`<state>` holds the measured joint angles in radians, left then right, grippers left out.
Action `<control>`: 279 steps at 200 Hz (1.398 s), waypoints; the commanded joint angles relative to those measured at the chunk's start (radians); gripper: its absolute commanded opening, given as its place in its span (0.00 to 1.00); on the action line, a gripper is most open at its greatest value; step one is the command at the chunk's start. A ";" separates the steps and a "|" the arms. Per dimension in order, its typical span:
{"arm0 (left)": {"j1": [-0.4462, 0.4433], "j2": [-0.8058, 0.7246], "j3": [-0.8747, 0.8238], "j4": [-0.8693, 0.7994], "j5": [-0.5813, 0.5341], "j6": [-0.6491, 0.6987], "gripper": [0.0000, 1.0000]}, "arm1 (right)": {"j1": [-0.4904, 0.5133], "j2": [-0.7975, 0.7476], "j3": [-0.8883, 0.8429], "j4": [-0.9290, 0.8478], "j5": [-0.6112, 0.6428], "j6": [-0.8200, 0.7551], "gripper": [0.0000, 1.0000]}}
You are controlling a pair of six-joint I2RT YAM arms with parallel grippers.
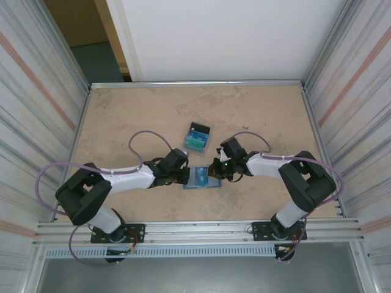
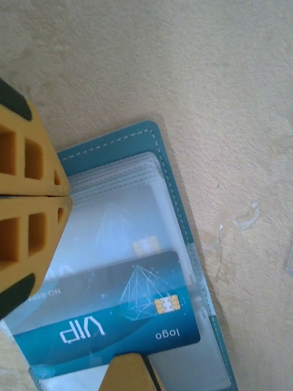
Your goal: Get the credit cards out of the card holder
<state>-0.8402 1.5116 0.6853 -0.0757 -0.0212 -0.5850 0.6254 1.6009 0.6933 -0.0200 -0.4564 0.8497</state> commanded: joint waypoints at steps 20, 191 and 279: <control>-0.010 -0.042 0.047 -0.038 -0.042 0.086 0.19 | -0.008 -0.019 0.047 -0.072 0.035 -0.037 0.00; -0.075 0.127 0.114 -0.006 0.049 0.109 0.05 | -0.023 -0.012 0.000 -0.003 0.014 0.023 0.17; -0.074 0.142 0.098 -0.016 0.053 0.070 0.03 | -0.030 0.016 -0.044 0.135 -0.062 0.074 0.20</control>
<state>-0.9054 1.6226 0.7864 -0.0479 0.0116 -0.4911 0.6014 1.6020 0.6636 0.0547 -0.4732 0.8886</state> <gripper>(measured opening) 0.065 0.200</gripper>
